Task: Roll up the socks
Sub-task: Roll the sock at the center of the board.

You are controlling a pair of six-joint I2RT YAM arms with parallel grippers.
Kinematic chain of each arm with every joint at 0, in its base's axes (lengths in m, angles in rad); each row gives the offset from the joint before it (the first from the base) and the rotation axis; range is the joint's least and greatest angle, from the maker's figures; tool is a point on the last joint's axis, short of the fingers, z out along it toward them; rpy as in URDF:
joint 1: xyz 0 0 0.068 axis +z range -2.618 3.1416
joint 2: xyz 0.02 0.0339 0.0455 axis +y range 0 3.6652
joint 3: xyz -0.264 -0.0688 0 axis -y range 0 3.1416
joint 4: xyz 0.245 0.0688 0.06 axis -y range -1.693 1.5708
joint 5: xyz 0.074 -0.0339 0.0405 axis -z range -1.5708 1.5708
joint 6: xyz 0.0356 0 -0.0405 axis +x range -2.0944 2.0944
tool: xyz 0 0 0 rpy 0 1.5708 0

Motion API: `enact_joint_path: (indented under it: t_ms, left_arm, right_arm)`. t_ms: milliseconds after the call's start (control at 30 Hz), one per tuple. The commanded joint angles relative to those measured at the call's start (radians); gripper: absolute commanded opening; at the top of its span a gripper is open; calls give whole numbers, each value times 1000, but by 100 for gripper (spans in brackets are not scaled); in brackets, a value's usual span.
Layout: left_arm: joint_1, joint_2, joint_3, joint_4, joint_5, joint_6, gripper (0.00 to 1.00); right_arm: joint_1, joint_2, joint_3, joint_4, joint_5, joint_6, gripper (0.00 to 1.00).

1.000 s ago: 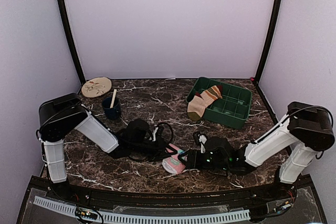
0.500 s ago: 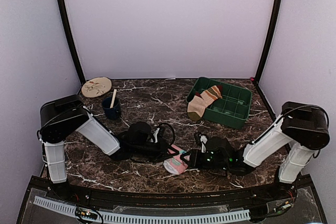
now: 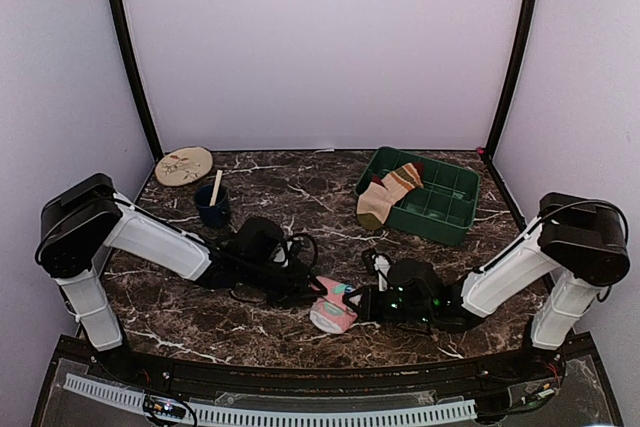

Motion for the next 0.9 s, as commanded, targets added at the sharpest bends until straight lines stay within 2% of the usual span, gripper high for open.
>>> enact_joint_path:
  t_ms: [0, 133, 333, 600, 867]
  left_arm:
    - [48, -67, 57, -303, 74, 21, 37]
    - [58, -71, 117, -382, 135, -26, 39]
    - [66, -75, 146, -349, 207, -162, 43]
    - [66, -106, 197, -384, 270, -247, 51]
    - [57, -75, 225, -425, 300, -279, 55]
  right_arm:
    - [8, -7, 25, -73, 72, -152, 0]
    - [51, -2, 52, -87, 155, -280, 0]
    - [168, 36, 97, -108, 347, -451, 0]
    - [285, 115, 111, -63, 604, -604, 0]
    - [331, 154, 78, 34, 706, -698, 0]
